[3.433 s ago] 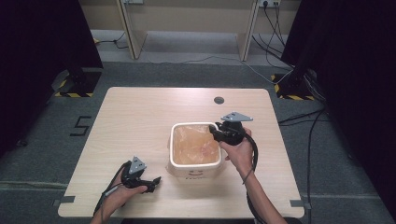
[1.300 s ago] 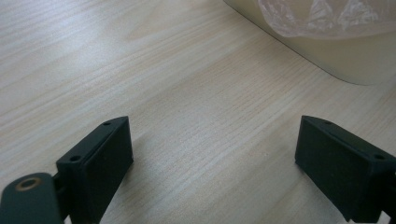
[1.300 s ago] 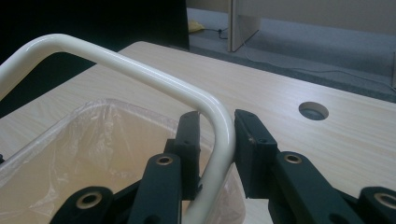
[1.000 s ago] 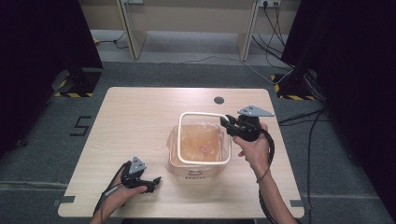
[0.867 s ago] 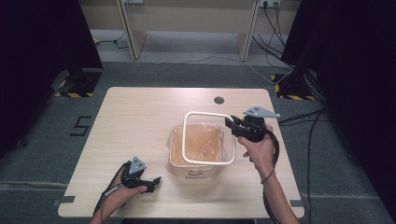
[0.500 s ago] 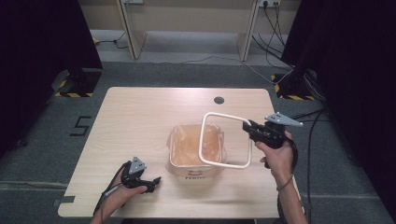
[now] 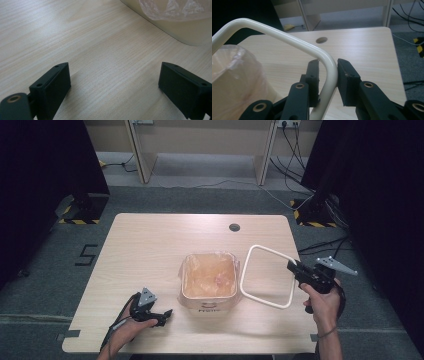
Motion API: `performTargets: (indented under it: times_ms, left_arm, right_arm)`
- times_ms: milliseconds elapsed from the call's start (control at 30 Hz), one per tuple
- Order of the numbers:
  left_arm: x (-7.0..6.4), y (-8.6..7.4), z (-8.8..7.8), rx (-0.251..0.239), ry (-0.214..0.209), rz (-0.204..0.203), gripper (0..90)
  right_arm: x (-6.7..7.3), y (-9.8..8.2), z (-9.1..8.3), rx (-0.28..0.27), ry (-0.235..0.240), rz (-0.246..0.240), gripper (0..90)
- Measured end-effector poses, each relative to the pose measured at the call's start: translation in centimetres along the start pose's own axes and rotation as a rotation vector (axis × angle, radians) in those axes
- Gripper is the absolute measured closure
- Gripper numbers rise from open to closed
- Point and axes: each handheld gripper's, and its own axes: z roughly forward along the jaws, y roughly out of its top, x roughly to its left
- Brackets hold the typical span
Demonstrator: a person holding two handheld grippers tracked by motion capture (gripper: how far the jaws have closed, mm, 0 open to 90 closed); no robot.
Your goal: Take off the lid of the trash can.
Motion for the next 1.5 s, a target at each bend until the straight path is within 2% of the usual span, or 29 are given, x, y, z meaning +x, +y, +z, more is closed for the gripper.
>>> performTargets:
  times_ms: [167,467,833,867,967,1233,1500]
  left_arm:
    - [0.0,0.0,0.0,0.001,0.001,-0.001,9.5]
    - [0.0,0.0,0.0,0.002,0.001,-0.001,9.5]
    - [0.0,0.0,0.0,0.001,0.002,-0.001,9.4]
    - [0.0,0.0,0.0,0.001,0.002,-0.001,9.4]
    - [0.0,0.0,0.0,0.001,0.002,-0.001,9.4]
    - [0.0,0.0,0.0,0.001,0.002,-0.002,9.4]
    - [0.0,0.0,0.0,0.001,0.002,-0.001,9.4]
  right_arm:
    - [-1.5,-0.8,-0.6,0.012,-0.052,-0.003,72.2]
    - [-3.1,-2.4,-0.9,0.038,-0.096,0.001,72.2]
    - [-3.9,-4.1,-0.1,0.091,-0.150,-0.006,72.2]
    - [-4.1,-4.4,0.0,0.102,-0.170,-0.031,72.2]
    - [-4.3,-4.7,0.3,0.117,-0.189,-0.047,72.3]
    - [-4.7,-5.4,0.8,0.144,-0.216,-0.060,72.3]
    - [-4.7,-6.0,1.4,0.176,-0.241,-0.099,72.2]
